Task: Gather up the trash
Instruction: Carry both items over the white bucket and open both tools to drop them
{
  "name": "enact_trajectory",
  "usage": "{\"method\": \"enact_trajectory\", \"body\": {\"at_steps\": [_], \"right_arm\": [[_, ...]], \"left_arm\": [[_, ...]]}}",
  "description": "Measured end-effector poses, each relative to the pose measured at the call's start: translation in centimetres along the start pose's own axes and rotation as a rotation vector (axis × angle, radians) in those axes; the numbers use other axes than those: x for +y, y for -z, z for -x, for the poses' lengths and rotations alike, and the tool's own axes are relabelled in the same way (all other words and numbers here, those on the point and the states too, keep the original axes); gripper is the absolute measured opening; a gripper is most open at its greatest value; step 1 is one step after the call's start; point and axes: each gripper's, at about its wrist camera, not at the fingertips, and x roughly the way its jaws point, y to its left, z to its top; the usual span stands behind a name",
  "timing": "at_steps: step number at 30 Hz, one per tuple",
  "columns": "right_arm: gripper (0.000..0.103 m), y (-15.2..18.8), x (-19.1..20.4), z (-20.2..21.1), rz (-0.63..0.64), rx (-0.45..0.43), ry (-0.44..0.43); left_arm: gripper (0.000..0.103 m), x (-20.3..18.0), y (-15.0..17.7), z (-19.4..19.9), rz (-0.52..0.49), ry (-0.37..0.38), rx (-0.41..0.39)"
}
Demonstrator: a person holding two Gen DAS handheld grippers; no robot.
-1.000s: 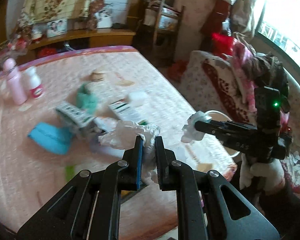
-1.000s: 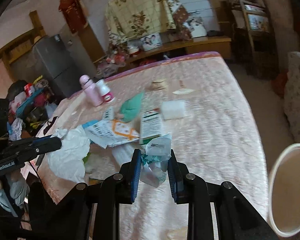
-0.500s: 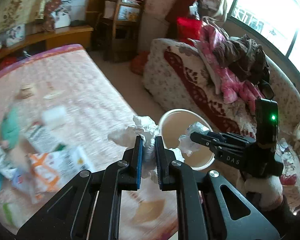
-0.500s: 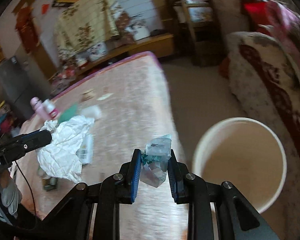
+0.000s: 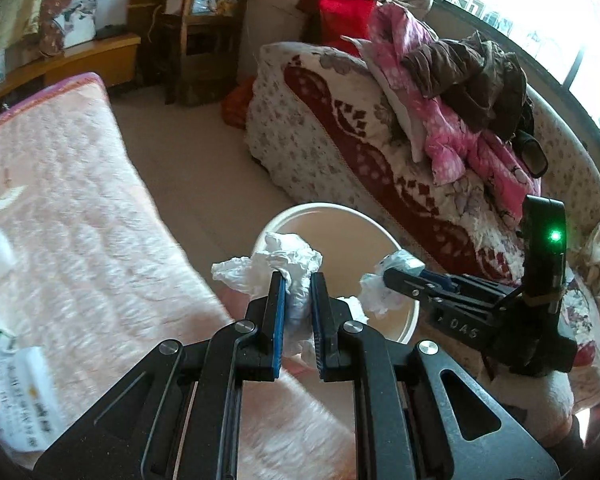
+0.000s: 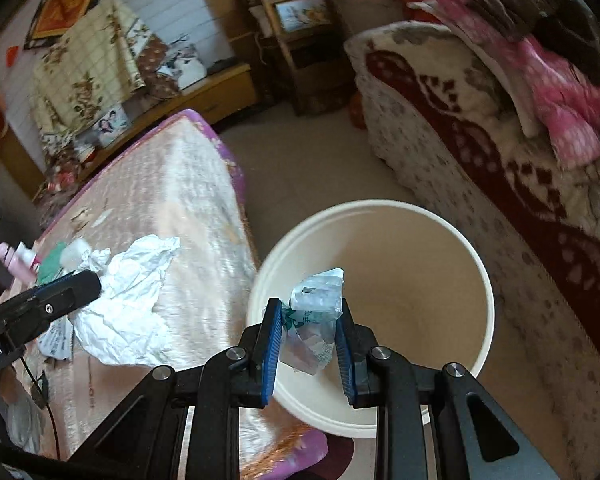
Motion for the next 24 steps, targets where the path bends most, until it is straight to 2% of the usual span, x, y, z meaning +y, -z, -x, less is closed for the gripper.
{"method": "enact_trajectory", "body": {"at_steps": [5, 6, 8, 9, 10, 16, 21, 24], "right_arm": [[0.024, 0.1, -1.1, -1.0, -0.007, 0.011, 0.045], [0.024, 0.1, -1.4, -1.1, -0.01, 0.009, 0.054], [0.034, 0.1, -1.8, -1.3, -0.013, 0.006, 0.087], [0.047, 0.2, -2.0, -1.4, -0.016, 0.003, 0.1], [0.051, 0.1, -2.3, -1.4, -0.024, -0.007, 0.111], [0.051, 0.3, -2.9, -1.3, -0.037, -0.002, 0.117], [0.051, 0.5, -1.9, -1.5, -0.031, 0.01, 0.09], [0.051, 0.6, -0.6, -1.4, -0.008, 0.009, 0.083]], "left_arm": [[0.011, -0.7, -0.1, -2.6, 0.006, 0.034, 0.016], [0.014, -0.7, -0.1, -3.1, 0.011, 0.054, 0.021], [0.027, -0.7, 0.0, -3.9, 0.024, 0.088, 0.031], [0.039, -0.8, 0.0, -4.0, 0.029, 0.088, 0.03], [0.045, -0.7, 0.1, -4.0, 0.032, 0.083, 0.023], [0.045, 0.0, 0.4, -3.3, 0.037, 0.055, 0.014], [0.045, 0.7, 0.9, -1.9, 0.046, -0.006, -0.01], [0.045, 1.3, 1.3, -0.8, 0.038, -0.074, -0.023]]}}
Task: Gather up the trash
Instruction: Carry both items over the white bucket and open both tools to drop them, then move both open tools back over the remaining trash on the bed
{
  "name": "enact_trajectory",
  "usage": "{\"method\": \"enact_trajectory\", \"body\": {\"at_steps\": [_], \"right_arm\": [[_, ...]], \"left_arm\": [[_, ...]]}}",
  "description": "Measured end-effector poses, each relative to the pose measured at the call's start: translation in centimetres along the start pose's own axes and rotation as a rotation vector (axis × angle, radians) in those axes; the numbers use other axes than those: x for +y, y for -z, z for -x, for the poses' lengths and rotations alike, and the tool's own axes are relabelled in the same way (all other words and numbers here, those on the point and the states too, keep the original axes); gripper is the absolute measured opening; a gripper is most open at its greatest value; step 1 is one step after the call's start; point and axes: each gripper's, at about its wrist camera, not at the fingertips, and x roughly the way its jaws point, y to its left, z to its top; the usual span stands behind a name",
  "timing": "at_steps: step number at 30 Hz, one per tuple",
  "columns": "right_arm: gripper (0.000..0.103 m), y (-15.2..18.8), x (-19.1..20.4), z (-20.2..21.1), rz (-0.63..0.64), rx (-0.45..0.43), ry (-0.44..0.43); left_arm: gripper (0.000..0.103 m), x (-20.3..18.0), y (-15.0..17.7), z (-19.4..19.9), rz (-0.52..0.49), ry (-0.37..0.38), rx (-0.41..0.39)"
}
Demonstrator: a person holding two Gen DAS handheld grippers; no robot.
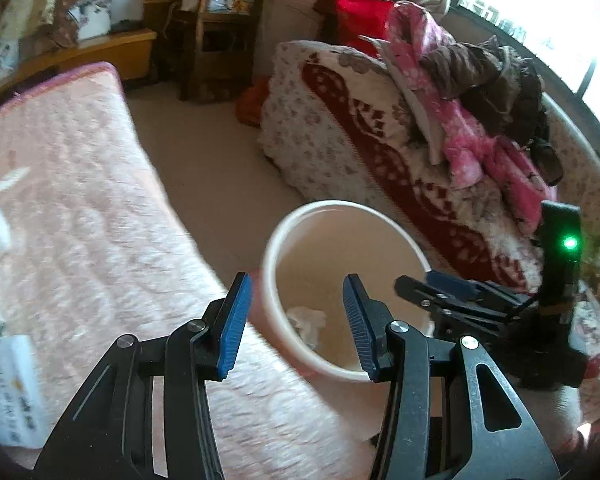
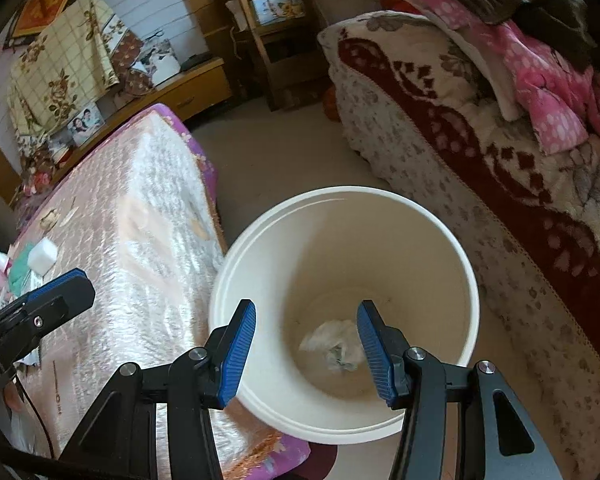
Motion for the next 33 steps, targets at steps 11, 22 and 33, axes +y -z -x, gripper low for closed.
{"method": "enact_trajectory", "body": {"at_steps": [11, 22, 33], "right_arm": [[0.053, -0.2, 5.0, 2.0, 0.08, -0.042, -0.023], [0.057, 0.3, 11.4, 3.4, 0.17, -0.056, -0.095], [0.058, 1.6, 18.2, 3.9, 0.26, -0.054, -0.185]], "left_arm": [[0.045, 3.5, 1.3, 4.5, 0.033, -0.151, -0.078], [0.045, 6.9, 3.2, 9.4, 0.075, -0.248, -0.136], [0.045, 10.7, 5.7, 14.2, 0.119, -0.348, -0.184]]}}
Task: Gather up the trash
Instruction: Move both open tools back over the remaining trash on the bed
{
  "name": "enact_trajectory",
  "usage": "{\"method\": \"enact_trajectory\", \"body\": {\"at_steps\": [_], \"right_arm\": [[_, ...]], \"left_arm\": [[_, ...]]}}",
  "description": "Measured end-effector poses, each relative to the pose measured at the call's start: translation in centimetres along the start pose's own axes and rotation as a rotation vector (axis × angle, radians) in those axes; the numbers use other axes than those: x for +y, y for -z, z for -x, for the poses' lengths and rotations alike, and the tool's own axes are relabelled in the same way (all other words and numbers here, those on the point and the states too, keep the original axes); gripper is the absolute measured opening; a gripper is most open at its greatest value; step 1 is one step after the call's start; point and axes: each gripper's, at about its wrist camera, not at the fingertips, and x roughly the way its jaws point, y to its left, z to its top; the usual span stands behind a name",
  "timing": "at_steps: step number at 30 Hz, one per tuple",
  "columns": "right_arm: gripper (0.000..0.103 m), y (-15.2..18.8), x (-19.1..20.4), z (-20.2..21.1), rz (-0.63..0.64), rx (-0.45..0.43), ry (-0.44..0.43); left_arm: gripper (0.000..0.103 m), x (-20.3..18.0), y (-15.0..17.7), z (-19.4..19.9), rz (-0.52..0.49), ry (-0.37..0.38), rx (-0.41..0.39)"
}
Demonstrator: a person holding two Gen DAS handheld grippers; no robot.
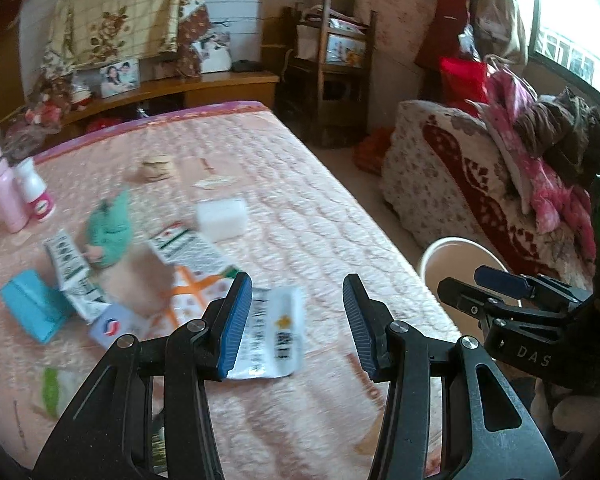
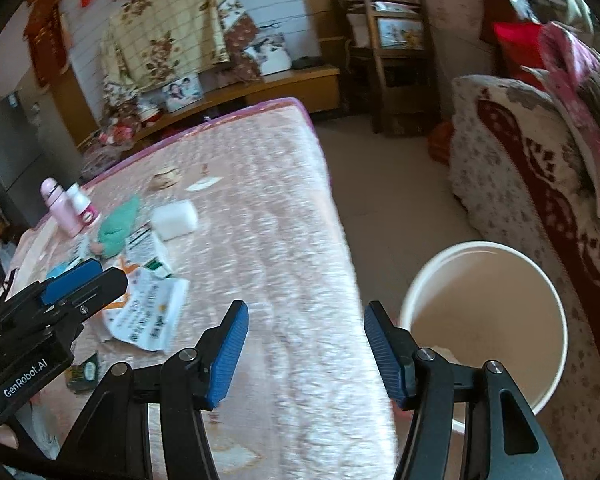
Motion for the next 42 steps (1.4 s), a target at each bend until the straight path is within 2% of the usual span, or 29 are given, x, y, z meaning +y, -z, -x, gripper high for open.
{"method": "enact_trajectory", "body": {"at_steps": [12, 24, 30, 37, 42], "right_arm": [[0.061, -0.3, 6.3, -0.8, 0.09, 0.0, -0.057], [0.067, 0.5, 9.6, -1.3, 0.149, 0.021, -0.089], [0.068, 0.9, 10.8, -2.0, 0.171, 0.045, -0.115], [0.069, 1.8, 12.5, -3.5, 0.201, 0.094, -0.145], [0.069, 2.4, 13.6, -4.0, 0.216, 0.134, -0.203]], "left_arm": [[0.045, 5.7, 1.1, 3.0, 0.07, -0.062, -0.029], [0.045, 10.8, 3.2, 5.7, 0.098, -0.113, -0.013], [0.045, 14.6, 4.7, 6.6, 0.113, -0.175, 0.017], [0.045, 20.1, 6.3, 6.2, 0.229, -0.224, 0.074], [0.045, 22.2, 7.7, 6.0, 0.295, -0.181, 0.119]]}}
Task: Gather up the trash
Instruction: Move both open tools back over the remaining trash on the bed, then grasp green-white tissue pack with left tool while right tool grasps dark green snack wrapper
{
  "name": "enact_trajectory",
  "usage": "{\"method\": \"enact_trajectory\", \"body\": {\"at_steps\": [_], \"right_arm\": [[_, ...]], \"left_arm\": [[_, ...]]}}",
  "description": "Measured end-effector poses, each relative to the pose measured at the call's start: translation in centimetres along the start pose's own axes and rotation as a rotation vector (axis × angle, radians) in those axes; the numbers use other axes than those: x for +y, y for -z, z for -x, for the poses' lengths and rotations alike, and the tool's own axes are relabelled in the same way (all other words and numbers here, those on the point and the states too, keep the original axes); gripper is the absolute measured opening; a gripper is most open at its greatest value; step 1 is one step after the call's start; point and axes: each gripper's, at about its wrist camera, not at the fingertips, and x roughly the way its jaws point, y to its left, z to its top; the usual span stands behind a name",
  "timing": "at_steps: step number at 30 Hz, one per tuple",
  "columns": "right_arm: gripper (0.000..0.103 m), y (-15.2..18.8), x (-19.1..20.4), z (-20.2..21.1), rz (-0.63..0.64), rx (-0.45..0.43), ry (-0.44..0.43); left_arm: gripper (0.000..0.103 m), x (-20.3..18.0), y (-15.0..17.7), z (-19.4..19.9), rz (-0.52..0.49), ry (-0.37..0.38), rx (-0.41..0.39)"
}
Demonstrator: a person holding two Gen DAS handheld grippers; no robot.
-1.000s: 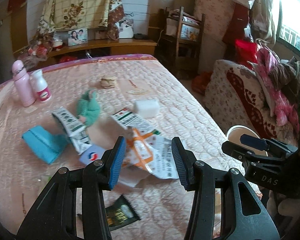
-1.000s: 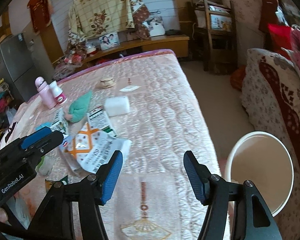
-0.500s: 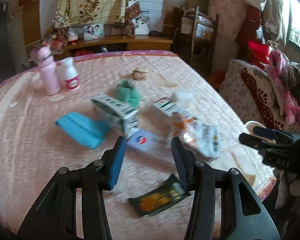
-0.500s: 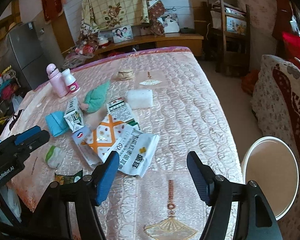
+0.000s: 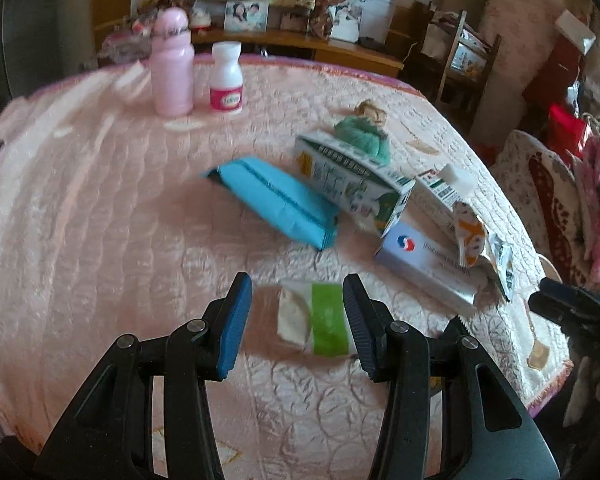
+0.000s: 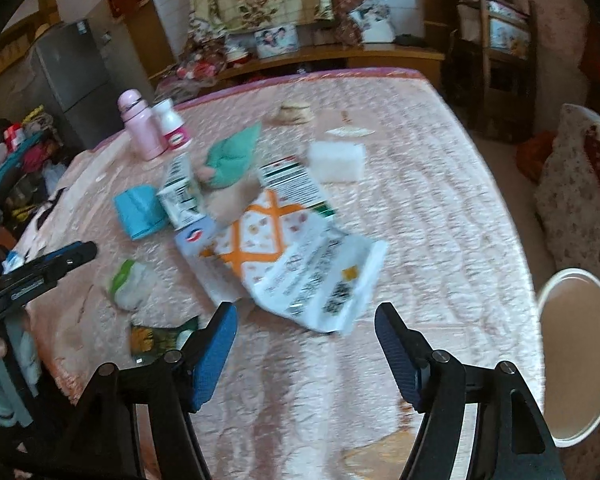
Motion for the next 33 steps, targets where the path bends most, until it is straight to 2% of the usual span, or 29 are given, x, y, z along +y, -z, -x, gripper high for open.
{"method": "enact_trajectory", "body": {"at_steps": [4, 8, 14, 17, 19, 22, 27, 31, 33], "right_arm": [[0.069, 0.4, 1.6, -1.3, 0.02, 0.043, -0.064], [0.069, 1.0, 3.5, -2.8, 0.063, 0.09, -0.093], [0.069, 1.4, 5.2, -3.8, 0.109, 0.12, -0.117], [0.069, 1.5, 5.5, -4.1, 0.127, 0.131, -0.091], [0.069, 1.6, 5.6, -4.2, 0.134, 0.148, -0.093], [0.069, 2.1, 5.9, -4.3, 0.166, 0.199, -0.132], [0.069, 2.8, 6.6, -5.3, 0.237, 0.236, -0.052], [0.069, 1.1, 6.5, -5.9, 0.214, 0.17, 0.022], [0.069, 0.5, 6.7, -5.9, 0.207, 0.151, 0.032]], "left_arm": [[0.045, 0.3, 0.2, -0.5, 0.011, 0.025, 0.03], [0.045, 0.7, 0.0, -1.5, 0.028, 0.032, 0.06], [0.046, 0.6, -1.5, -3.8, -0.002, 0.034, 0.089], [0.046, 1.0, -2.0, -4.9, 0.008, 0.011, 0.097], [0.046, 1.5, -1.9, -5.6, 0.018, -0.002, 0.113], [0.046, 1.7, -1.1, -5.7, 0.014, 0.021, 0.155], [0.046, 1.2, 0.9, -4.1, -0.018, 0.068, 0.198], [0.046, 0.9, 2.7, -2.4, -0.031, 0.101, 0.227], [0.046, 1.1, 3.4, -1.5, -0.03, 0.113, 0.225]]}}
